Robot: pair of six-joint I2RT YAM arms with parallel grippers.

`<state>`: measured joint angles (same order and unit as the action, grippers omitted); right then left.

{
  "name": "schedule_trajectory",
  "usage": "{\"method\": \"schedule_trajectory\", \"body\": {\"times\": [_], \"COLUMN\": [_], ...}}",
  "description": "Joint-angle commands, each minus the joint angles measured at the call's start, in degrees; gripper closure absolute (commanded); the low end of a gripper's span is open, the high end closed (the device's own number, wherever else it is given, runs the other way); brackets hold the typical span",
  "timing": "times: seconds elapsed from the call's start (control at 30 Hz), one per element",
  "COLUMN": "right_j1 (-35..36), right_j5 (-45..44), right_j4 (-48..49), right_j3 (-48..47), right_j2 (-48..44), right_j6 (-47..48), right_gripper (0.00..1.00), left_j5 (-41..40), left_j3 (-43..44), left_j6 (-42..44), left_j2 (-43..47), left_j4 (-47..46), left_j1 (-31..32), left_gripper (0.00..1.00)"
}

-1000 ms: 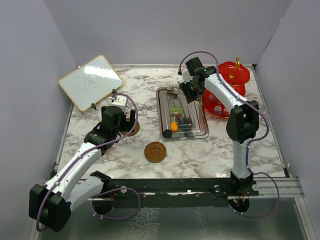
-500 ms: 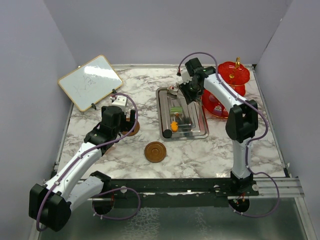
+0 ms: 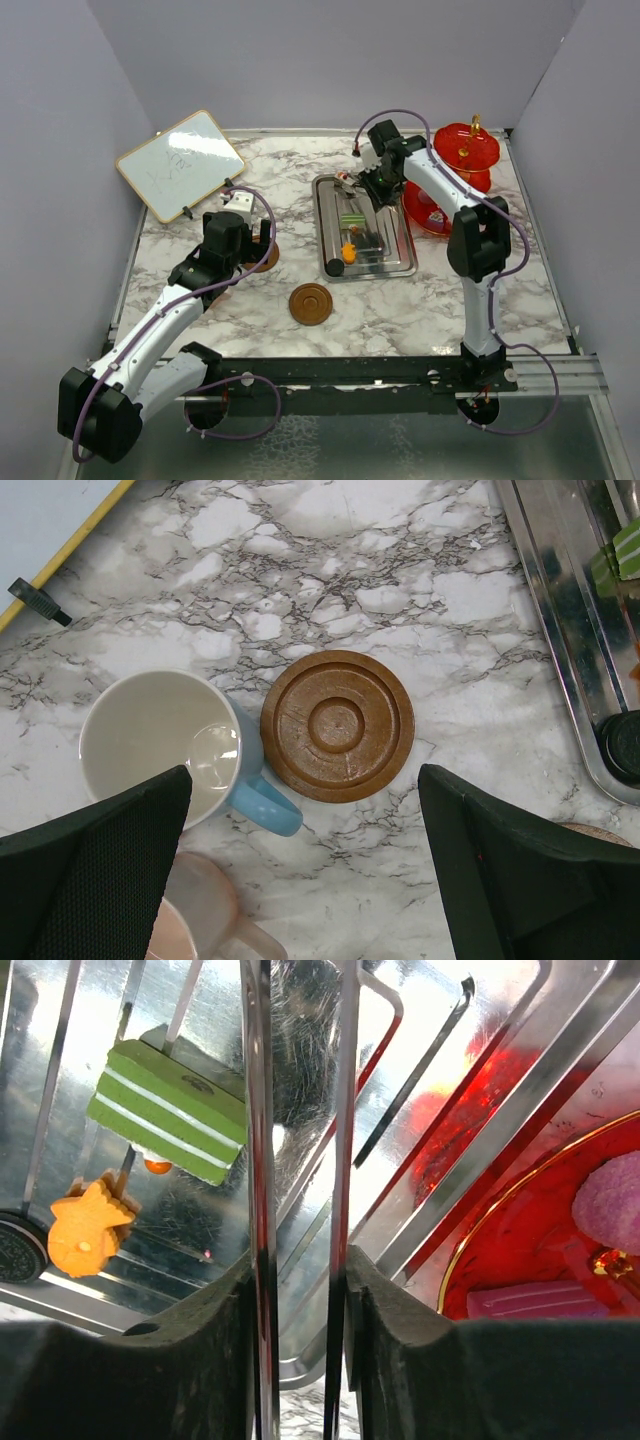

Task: Serve the afternoon tea
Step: Adjust the dessert on the tray.

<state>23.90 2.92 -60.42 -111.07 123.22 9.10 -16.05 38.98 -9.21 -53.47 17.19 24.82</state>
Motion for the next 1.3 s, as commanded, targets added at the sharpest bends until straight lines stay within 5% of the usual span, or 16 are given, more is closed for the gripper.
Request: {"method": "schedule_trajectory", "body": {"times": [0.0,0.2,0.6,0.97,1.27], "right_j1": [0.01,0.01,0.01,0.01,0.01], "right_j5": [0.42,-0.63,-3.68,5.29,4.33], "right_j4": [-0.27,-0.02,6.05,4.96,4.61], "right_j3": [-1.80,7.53,38.16,50.47,48.60], "right_j2": [-2.17,-11.52,-34.44,-44.07,-42.19], "right_j6": [-2.21,-7.97,-21.72,-26.99,-25.88], "right_gripper": [0.71,0.82,0.83,0.78,0.65], "left_j5": [-0.37,-0.57,0.36,0.89,0.85], "left_j3": [0.70,0.57,0.70,0.75,0.77], "left_j6": [0.69,0.62,0.60,0.51,0.51], "left_j2": [0.48,0.81,-0.10,-0.41,-0.15], "left_j4": [-0.82,-0.75,-0.99,-1.10,-1.04], "left_j1": [-0.25,-0.22,-0.21,-0.25,-0.24], "left_gripper": [0.01,0.01,0.01,0.01,0.01]}}
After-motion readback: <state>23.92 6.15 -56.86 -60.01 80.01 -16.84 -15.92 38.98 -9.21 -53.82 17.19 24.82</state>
